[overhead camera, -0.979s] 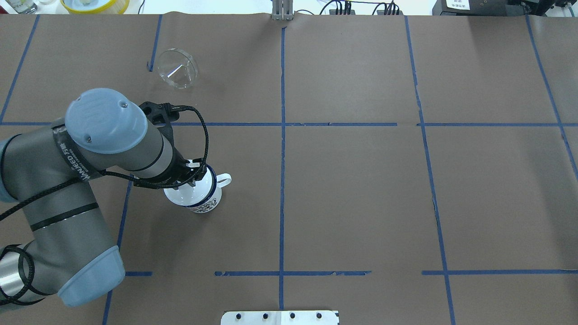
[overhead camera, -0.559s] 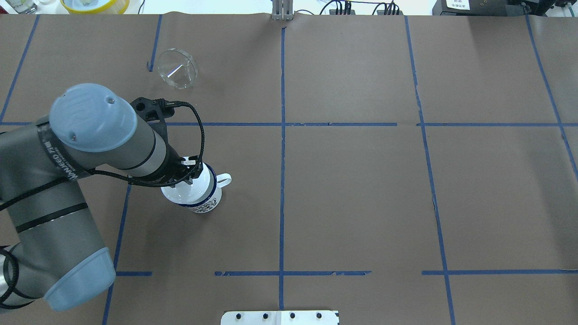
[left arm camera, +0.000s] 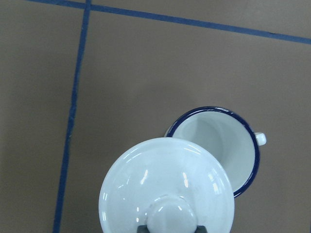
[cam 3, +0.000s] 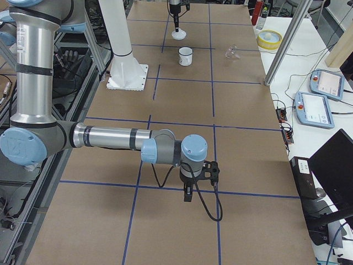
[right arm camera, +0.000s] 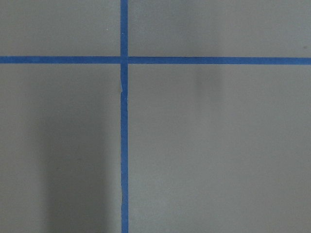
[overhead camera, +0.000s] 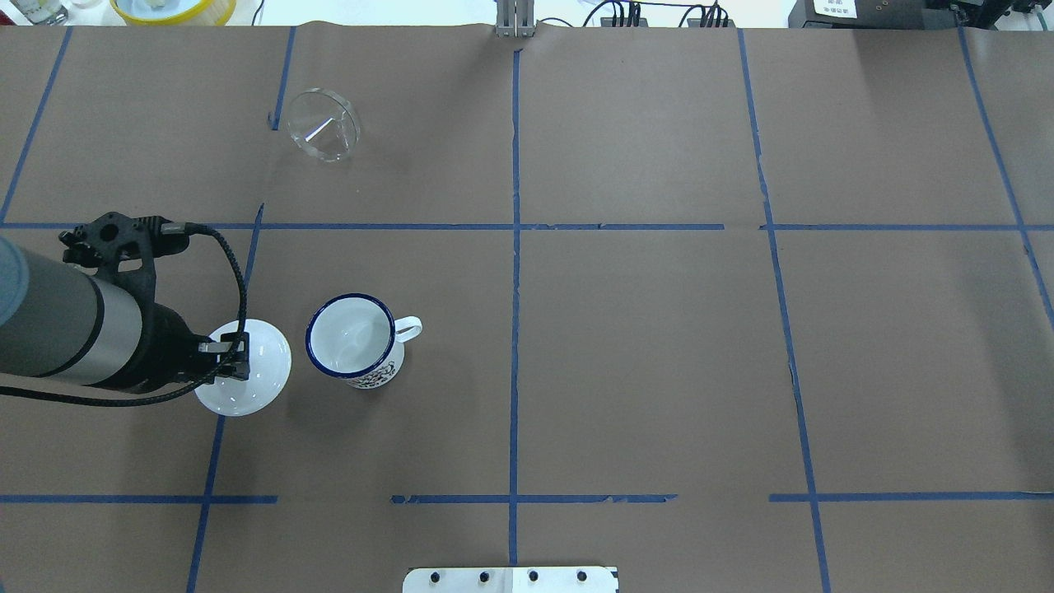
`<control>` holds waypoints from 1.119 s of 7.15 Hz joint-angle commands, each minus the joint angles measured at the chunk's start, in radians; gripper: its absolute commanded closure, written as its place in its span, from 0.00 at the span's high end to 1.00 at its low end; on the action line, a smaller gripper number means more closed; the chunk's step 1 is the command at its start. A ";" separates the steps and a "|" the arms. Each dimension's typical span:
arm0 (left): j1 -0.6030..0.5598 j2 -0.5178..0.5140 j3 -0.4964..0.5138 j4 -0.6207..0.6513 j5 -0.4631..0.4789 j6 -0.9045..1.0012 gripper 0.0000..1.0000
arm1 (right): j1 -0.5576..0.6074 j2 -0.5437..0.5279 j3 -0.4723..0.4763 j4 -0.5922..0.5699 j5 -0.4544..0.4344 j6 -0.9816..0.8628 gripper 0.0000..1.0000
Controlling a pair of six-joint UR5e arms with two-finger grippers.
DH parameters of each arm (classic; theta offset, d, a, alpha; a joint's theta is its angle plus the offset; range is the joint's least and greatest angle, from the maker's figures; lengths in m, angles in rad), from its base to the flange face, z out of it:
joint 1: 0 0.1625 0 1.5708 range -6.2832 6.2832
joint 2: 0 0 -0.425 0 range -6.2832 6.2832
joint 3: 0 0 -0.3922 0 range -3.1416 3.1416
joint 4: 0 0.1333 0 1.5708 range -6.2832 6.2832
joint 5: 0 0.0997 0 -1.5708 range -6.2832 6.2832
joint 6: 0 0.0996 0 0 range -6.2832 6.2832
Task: Place funnel on cup
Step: 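Lift the lid off the mug and set it beside the mug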
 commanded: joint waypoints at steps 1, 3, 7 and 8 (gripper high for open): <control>0.028 0.069 0.125 -0.190 0.005 -0.007 0.09 | 0.000 0.000 0.000 0.000 0.000 0.000 1.00; 0.037 0.069 0.288 -0.342 0.008 -0.006 0.09 | 0.000 0.000 0.000 0.000 0.000 0.000 1.00; 0.060 0.065 0.359 -0.392 0.009 -0.001 0.13 | 0.000 0.000 0.000 0.000 0.000 0.000 1.00; 0.059 0.065 0.361 -0.392 0.009 -0.001 0.47 | 0.000 0.000 0.000 0.000 0.000 0.000 1.00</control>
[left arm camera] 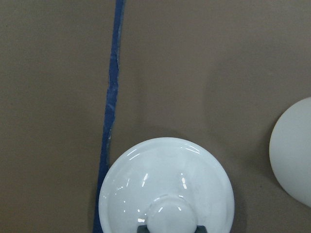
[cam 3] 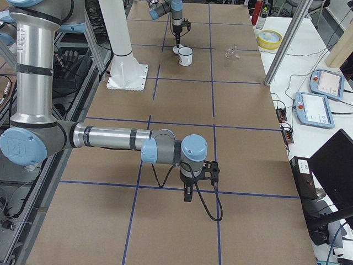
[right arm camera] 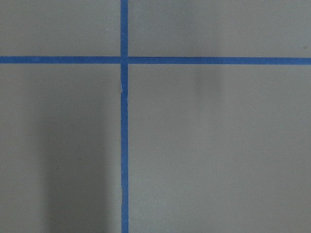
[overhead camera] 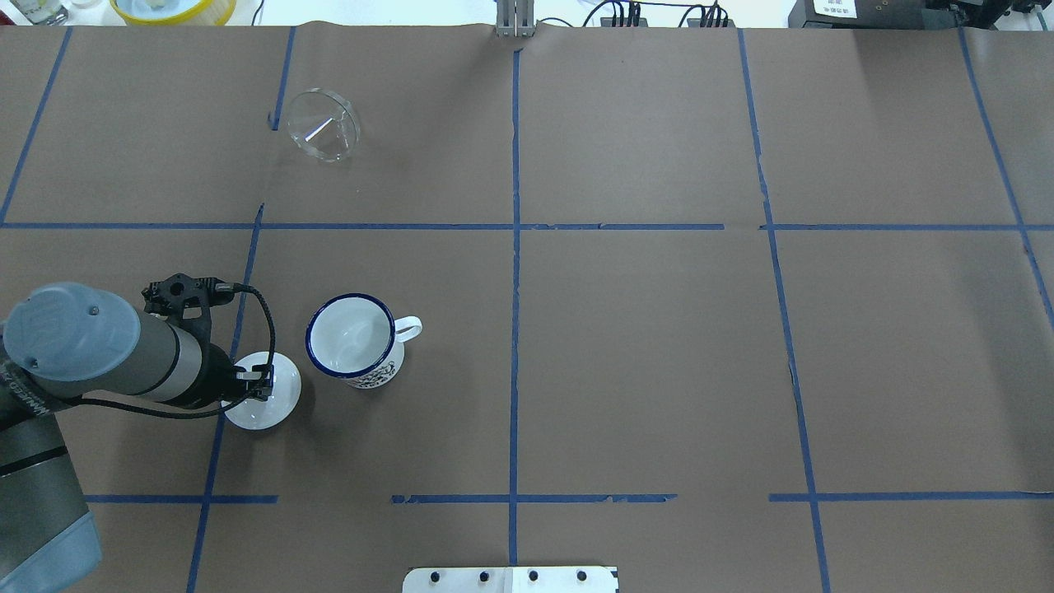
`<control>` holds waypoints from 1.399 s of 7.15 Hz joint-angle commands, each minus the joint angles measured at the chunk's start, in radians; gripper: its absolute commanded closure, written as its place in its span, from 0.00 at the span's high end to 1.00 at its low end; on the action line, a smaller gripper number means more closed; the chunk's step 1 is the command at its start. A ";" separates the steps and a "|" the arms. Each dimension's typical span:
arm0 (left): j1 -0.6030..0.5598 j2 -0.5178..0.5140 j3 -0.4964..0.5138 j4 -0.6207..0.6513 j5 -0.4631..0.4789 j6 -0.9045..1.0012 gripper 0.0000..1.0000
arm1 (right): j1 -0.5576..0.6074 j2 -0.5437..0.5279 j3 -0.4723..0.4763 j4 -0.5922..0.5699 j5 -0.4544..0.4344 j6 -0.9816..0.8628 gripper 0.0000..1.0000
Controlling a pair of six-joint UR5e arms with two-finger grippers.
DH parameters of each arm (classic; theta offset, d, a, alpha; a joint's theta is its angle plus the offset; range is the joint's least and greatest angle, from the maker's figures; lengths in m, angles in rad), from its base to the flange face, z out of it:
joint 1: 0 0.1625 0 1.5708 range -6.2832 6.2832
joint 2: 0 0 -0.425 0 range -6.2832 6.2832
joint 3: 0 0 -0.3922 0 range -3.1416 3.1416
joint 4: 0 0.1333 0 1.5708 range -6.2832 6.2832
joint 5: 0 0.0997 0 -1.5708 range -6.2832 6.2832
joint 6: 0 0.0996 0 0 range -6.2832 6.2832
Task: Place funnel on cup
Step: 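Lift the lid off the mug and set it beside the mug, then move the left gripper to the glass funnel and grasp it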
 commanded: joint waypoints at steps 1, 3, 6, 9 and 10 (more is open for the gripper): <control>0.000 -0.002 0.001 -0.001 0.000 -0.004 0.99 | 0.000 0.000 0.001 0.000 0.000 0.000 1.00; -0.015 -0.003 -0.026 0.000 -0.006 0.004 1.00 | 0.000 0.000 0.000 0.000 0.000 0.000 1.00; -0.223 -0.081 -0.058 0.000 -0.014 -0.019 1.00 | 0.000 0.000 0.001 0.000 0.000 0.000 1.00; -0.318 -0.193 0.087 -0.163 0.026 -0.418 1.00 | 0.000 0.000 0.000 0.000 0.000 0.000 1.00; -0.316 -0.242 0.195 -0.278 0.126 -0.588 1.00 | 0.000 0.000 0.000 0.000 0.000 0.000 1.00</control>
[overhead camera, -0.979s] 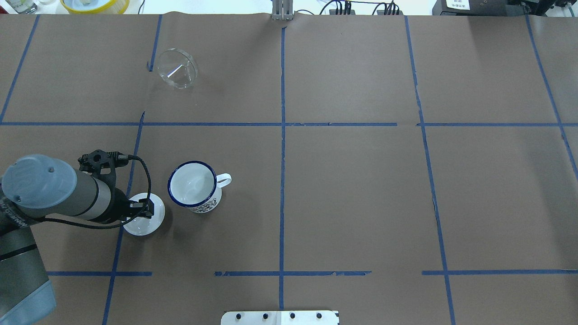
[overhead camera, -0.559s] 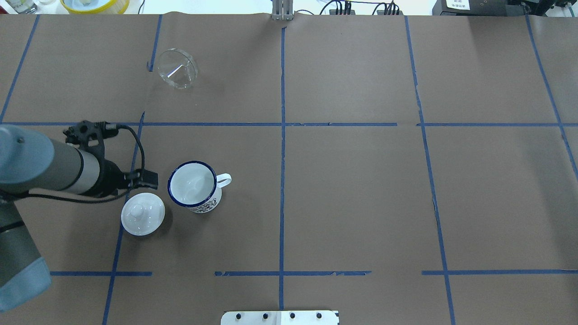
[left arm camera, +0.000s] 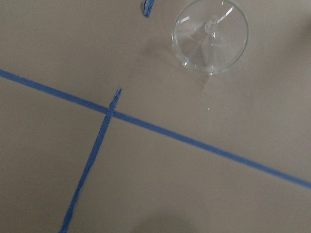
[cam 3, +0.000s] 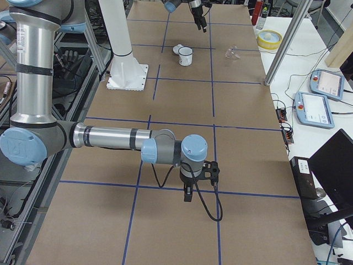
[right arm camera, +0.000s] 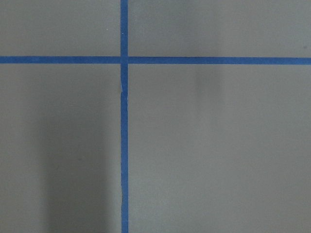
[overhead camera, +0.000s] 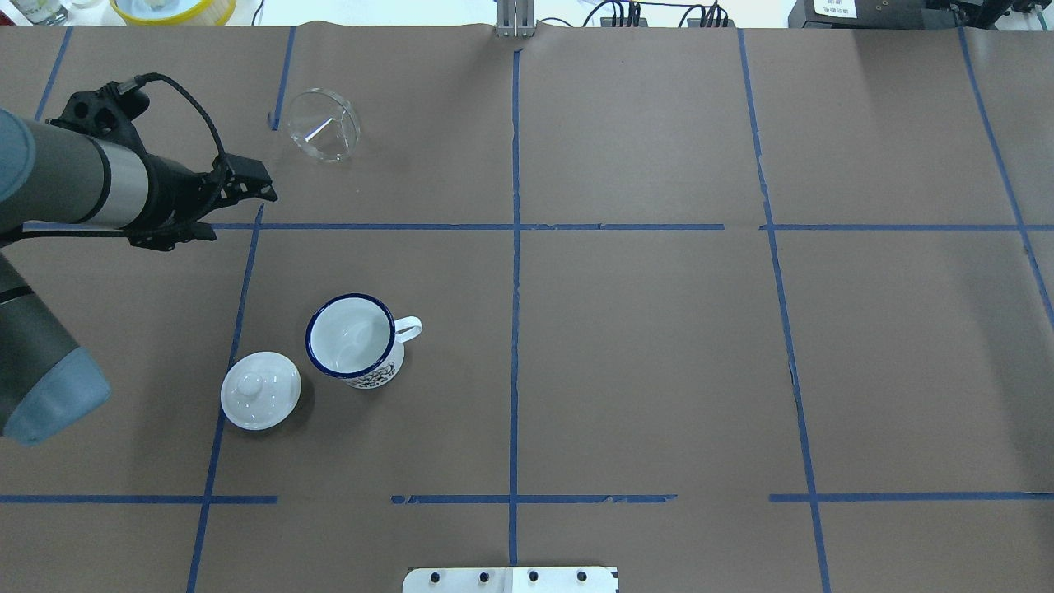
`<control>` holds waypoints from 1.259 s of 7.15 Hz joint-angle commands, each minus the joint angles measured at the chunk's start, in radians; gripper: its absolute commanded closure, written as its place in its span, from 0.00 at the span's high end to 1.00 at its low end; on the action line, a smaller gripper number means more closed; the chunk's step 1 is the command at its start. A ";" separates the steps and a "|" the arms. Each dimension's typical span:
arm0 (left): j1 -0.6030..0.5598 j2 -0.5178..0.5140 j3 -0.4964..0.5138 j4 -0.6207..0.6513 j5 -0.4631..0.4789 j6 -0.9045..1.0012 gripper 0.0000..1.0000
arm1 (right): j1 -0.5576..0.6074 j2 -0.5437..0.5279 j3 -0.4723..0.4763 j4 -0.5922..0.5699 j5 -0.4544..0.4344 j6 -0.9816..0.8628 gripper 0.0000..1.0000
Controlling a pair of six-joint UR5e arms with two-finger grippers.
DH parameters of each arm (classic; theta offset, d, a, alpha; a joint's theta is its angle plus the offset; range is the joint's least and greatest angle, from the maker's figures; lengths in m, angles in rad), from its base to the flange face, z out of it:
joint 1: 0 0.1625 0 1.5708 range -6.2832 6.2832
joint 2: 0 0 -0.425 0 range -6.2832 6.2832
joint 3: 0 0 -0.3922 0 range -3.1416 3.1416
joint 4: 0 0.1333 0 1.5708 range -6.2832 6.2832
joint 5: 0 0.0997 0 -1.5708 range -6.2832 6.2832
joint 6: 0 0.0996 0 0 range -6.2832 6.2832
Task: Place funnel on cup
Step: 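Move the left gripper to the glass funnel and grasp it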
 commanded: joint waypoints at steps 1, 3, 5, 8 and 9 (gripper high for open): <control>-0.006 -0.117 0.278 -0.288 0.139 -0.363 1.00 | 0.000 0.000 0.001 0.000 0.000 0.000 1.00; 0.000 -0.233 0.541 -0.497 0.296 -0.545 1.00 | 0.000 0.000 0.001 0.000 0.000 0.000 1.00; 0.000 -0.303 0.629 -0.504 0.346 -0.700 1.00 | 0.000 0.000 0.001 0.000 0.000 0.000 1.00; 0.002 -0.363 0.810 -0.633 0.362 -0.705 1.00 | 0.000 0.000 0.000 0.000 0.000 0.000 1.00; 0.000 -0.366 0.812 -0.634 0.363 -0.702 0.99 | 0.000 0.000 0.001 0.000 0.000 0.000 1.00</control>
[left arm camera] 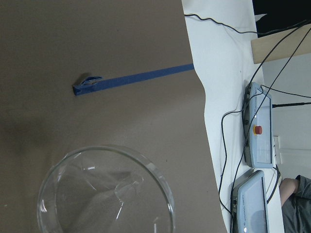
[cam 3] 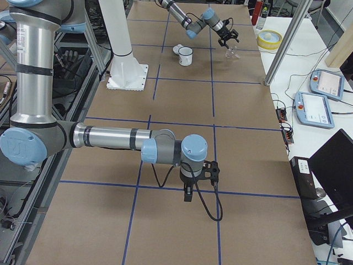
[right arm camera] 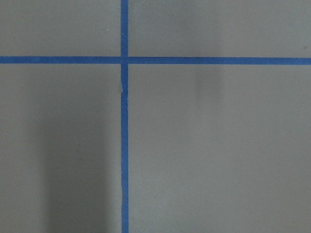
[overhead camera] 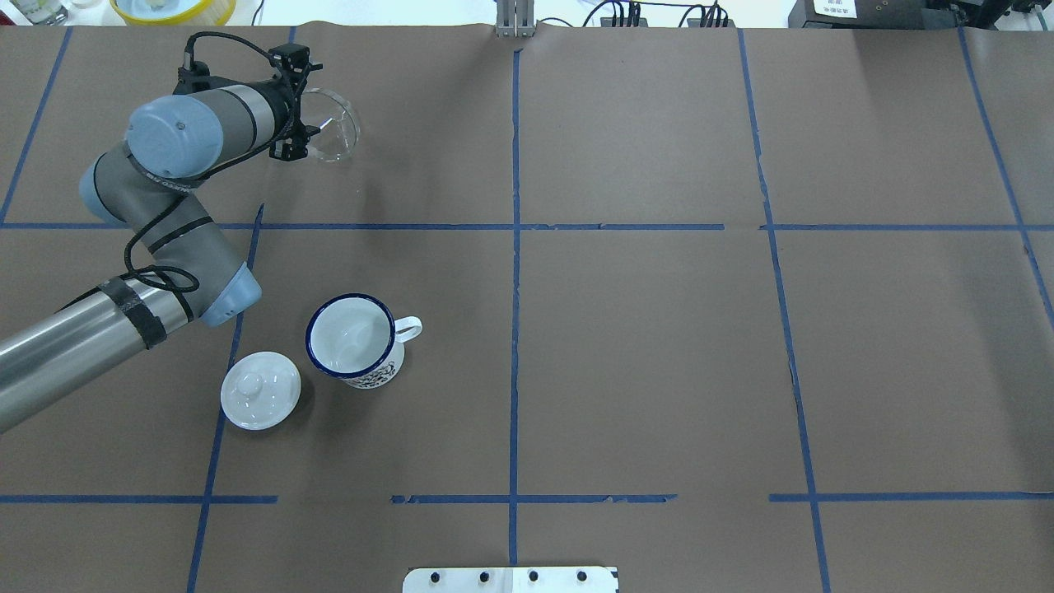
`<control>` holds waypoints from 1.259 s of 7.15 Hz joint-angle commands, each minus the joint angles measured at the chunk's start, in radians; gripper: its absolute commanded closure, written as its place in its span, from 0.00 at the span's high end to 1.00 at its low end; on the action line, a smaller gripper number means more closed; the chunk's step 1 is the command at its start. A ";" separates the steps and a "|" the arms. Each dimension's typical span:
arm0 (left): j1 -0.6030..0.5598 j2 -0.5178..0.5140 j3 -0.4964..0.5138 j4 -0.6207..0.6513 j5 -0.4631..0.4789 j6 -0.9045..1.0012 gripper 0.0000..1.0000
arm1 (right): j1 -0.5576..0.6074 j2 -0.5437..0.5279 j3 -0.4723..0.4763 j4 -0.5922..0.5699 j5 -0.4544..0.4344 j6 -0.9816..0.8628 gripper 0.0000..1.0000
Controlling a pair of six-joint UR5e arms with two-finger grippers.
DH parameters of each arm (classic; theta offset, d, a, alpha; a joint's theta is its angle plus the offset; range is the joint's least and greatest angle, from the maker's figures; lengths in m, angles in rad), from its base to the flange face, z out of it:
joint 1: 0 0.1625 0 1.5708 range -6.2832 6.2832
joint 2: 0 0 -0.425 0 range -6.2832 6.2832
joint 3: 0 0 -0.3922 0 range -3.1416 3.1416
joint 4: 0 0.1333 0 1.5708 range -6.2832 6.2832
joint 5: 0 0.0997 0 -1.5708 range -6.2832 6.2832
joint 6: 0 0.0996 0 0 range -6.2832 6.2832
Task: Place funnel on cup
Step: 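Move the left gripper to the glass funnel and grasp it, then lift the funnel and carry it over the open mug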
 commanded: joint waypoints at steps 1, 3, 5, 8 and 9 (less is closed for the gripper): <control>-0.001 -0.008 0.027 -0.022 0.002 0.004 0.88 | 0.000 0.000 -0.001 0.000 0.000 0.000 1.00; -0.001 -0.031 0.076 -0.039 0.002 0.006 0.88 | 0.000 0.000 0.000 0.000 0.000 0.000 1.00; -0.005 -0.033 0.084 -0.068 0.002 0.006 0.08 | 0.000 0.000 0.000 0.000 0.000 0.000 1.00; -0.050 -0.033 0.079 -0.125 0.002 0.004 0.00 | 0.000 0.000 -0.001 0.000 0.000 0.000 1.00; -0.074 -0.034 0.055 -0.125 -0.003 0.003 0.00 | 0.000 0.000 0.000 0.000 0.000 0.000 1.00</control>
